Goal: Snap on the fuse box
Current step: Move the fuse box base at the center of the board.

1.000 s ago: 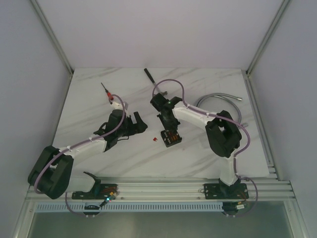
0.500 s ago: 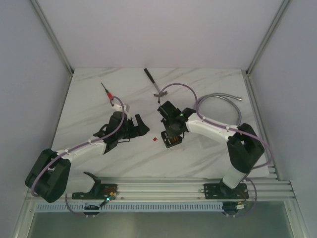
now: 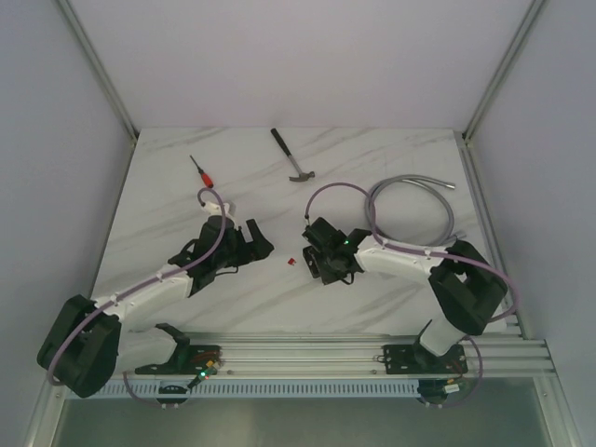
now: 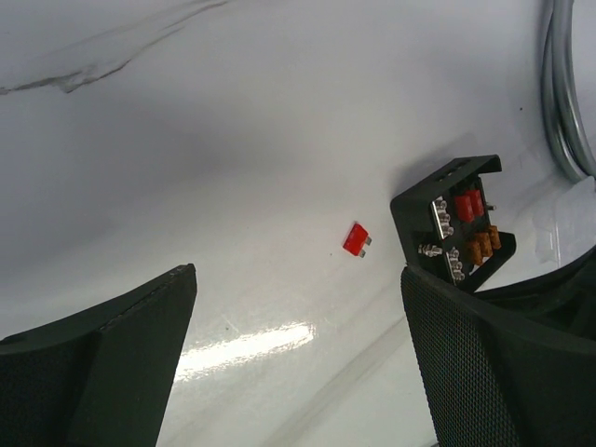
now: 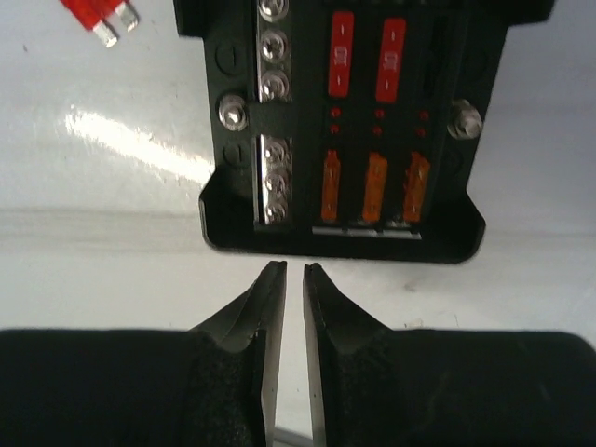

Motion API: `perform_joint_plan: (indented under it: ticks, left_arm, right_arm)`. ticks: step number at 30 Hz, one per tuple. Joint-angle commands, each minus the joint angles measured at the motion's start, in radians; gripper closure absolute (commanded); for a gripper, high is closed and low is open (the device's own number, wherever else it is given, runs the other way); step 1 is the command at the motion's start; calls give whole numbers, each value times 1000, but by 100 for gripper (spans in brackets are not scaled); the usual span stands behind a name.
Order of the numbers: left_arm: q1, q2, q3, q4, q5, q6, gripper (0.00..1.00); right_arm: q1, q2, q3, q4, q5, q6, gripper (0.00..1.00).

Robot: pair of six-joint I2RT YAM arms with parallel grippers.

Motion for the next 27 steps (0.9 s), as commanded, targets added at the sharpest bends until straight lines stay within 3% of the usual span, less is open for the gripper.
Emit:
perform_joint_plan:
  ticks: [1, 8, 15, 21, 27]
  left_arm:
    - [-3, -22, -9, -32, -40, -10, 0]
    - [0, -29, -16, -61, -93, -18, 0]
    - [45, -95, -48, -89, -114, -42, 0]
    - [130, -184, -102, -96, -120, -81, 0]
    - [192, -241, -143, -117, -124, -108, 0]
  right_arm:
    - [4, 66, 21, 83, 58, 15, 80]
    - [-21, 138, 107, 122, 169, -26, 78]
    - [1, 136, 177, 76, 70, -113, 72]
    - [55, 152, 245, 42, -23, -214, 53]
    - [72, 260, 389, 2, -46, -312, 47]
